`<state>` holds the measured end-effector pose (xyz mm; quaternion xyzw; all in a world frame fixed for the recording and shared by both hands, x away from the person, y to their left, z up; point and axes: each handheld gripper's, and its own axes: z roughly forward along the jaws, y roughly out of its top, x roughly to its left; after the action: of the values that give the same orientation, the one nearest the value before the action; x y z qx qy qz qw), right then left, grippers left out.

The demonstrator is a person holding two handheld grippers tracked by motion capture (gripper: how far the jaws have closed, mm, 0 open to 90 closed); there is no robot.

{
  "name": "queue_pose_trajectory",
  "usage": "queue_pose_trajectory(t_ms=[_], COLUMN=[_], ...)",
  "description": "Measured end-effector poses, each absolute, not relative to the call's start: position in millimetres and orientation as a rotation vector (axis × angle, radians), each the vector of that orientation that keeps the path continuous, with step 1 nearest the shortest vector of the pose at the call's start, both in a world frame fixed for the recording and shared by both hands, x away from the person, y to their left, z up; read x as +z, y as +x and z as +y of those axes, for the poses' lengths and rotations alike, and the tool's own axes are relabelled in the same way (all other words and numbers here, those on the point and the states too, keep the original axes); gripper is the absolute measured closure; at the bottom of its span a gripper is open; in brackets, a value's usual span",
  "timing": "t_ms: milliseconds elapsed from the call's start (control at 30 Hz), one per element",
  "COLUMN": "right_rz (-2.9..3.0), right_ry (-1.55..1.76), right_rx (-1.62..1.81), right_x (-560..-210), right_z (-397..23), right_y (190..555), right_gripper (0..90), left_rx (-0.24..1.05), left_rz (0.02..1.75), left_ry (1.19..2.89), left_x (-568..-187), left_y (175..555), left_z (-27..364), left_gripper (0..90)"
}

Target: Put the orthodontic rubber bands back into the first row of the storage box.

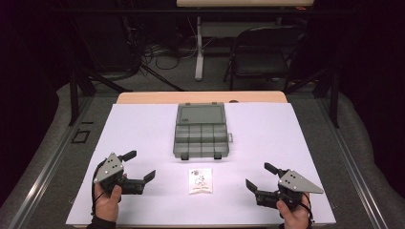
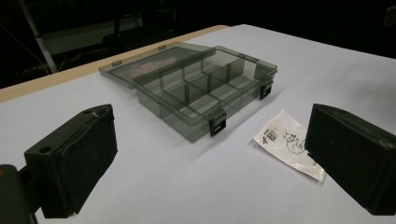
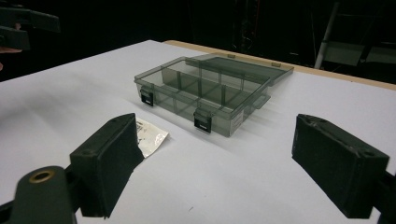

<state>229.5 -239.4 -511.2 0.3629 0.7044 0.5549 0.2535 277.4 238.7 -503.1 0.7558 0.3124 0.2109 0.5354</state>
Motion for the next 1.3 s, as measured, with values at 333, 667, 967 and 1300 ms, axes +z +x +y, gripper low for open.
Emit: queue_pose_trajectory(t_ms=[333, 667, 967, 1300], right_rz=[1.913, 1.904, 1.917, 1.913], right_ry=[0.979, 0.966, 0.962, 0.965], right_rx=[1.511, 1.507, 1.504, 1.512], right_x=[-510.4, -509.3, -509.8, -509.6], right_z=[-237.2, -235.0, -234.6, -234.5], right_y=[232.4, 230.4, 232.3, 232.1], right_gripper=[14.2, 14.2, 14.2, 14.2], left_rx=[0.460, 0.410, 0.331, 0.258], left_rz=[0.744, 0.752, 0.808, 0.810], left_ry=[1.818, 1.871, 1.927, 1.928], left_x=[-503.8, -494.9, -487.9, -481.1], left_y=[274.7, 281.0, 305.5, 325.6], left_z=[239.3, 227.8, 202.3, 186.4], left_gripper=[2.5, 2.7, 2.7, 2.7])
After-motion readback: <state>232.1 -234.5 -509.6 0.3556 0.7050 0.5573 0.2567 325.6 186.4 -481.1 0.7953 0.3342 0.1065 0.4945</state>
